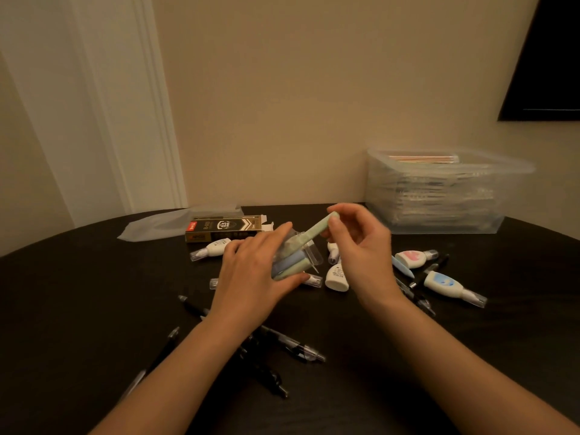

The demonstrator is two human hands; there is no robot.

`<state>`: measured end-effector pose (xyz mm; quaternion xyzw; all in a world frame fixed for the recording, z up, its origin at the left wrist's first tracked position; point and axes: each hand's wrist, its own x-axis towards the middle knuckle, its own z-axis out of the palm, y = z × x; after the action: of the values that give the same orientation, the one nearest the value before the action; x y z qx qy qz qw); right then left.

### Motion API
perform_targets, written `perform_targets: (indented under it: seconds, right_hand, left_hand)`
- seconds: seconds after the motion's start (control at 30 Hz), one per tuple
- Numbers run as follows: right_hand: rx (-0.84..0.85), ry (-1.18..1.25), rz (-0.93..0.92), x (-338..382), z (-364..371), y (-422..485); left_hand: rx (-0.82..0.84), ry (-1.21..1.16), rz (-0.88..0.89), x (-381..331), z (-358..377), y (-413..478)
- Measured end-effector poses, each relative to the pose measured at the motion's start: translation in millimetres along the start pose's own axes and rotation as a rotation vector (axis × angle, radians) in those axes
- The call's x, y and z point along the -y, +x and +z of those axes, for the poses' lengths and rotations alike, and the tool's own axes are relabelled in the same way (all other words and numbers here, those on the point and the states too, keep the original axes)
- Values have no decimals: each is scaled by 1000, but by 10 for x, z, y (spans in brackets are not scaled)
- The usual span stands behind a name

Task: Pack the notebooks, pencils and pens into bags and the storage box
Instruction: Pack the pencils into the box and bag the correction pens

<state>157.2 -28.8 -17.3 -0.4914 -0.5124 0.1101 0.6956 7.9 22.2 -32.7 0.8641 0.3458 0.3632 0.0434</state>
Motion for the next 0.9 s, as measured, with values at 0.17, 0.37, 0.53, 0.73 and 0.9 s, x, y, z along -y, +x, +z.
perform_targets:
  seconds: [0.17,0.37,0.53,0.73,0.9]
  right_hand:
    - [171,-51,17,-29,63,-109]
    - [293,-169,14,-110,0,-83]
    - [355,-140,34,-102,-33,-63]
    - [481,-230,8,-142,-98,-23]
    - [277,-475,15,-224,-243,252]
  left_hand:
    - [-37,12,31,-6,3,-12]
    - [-7,43,56,-23,-9,-25]
    - [4,67,61,-19,-22,-22]
    - [37,27,21,41,-1,0]
    - [41,35,40,29,14,17]
